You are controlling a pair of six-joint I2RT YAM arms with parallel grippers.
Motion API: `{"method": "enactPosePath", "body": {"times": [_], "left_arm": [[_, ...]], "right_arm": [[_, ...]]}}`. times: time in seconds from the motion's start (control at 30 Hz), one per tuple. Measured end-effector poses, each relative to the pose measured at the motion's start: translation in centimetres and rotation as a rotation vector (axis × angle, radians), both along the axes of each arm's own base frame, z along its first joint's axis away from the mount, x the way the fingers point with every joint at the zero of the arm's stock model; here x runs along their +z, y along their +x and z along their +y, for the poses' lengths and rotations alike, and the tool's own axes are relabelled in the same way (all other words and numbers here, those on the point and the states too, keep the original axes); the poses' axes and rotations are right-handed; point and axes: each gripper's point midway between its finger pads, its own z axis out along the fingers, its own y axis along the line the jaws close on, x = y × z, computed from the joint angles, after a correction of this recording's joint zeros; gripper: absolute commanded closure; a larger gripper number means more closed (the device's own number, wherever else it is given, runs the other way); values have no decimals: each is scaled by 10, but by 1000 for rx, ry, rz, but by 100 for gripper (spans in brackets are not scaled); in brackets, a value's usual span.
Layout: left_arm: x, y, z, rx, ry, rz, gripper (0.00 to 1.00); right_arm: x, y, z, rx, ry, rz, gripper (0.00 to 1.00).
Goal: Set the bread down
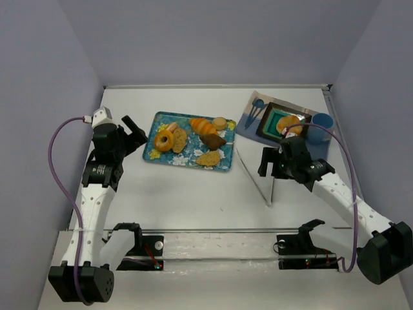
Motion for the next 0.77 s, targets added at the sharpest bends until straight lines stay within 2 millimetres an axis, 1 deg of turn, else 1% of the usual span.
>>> {"method": "enactPosePath", "body": {"times": [0.07, 0.13, 0.2, 0.3, 0.4, 0.5, 0.53, 0.63, 0.77], "left_arm": [[1, -1, 0, 1, 0, -5, 1], [2, -1, 0, 2, 1, -6, 1], [2, -1, 1, 4, 3, -6, 1], [2, -4, 3, 14, 9, -2, 1], [5, -8, 5, 21, 20, -5, 1], [12, -10, 7, 26, 30, -26, 1], [16, -11, 9, 29, 35, -37, 1], [24, -17, 12, 46, 47, -67, 1], [31, -20, 16, 62, 54, -90, 1]], "right_arm": [[16, 7, -1, -13, -1, -35, 0], [40, 18, -1, -31, 2, -93, 0], [60, 25, -3, -50, 1, -136, 0], [99, 37, -12, -106, -6, -238, 0], [133, 43, -24, -175, -11, -335, 0], [147, 46, -35, -229, -29, -382, 0], [149, 47, -39, -249, -40, -390, 0], [148, 48, -45, -285, -55, -392, 0], [148, 47, -45, -293, -48, -396, 0]]}}
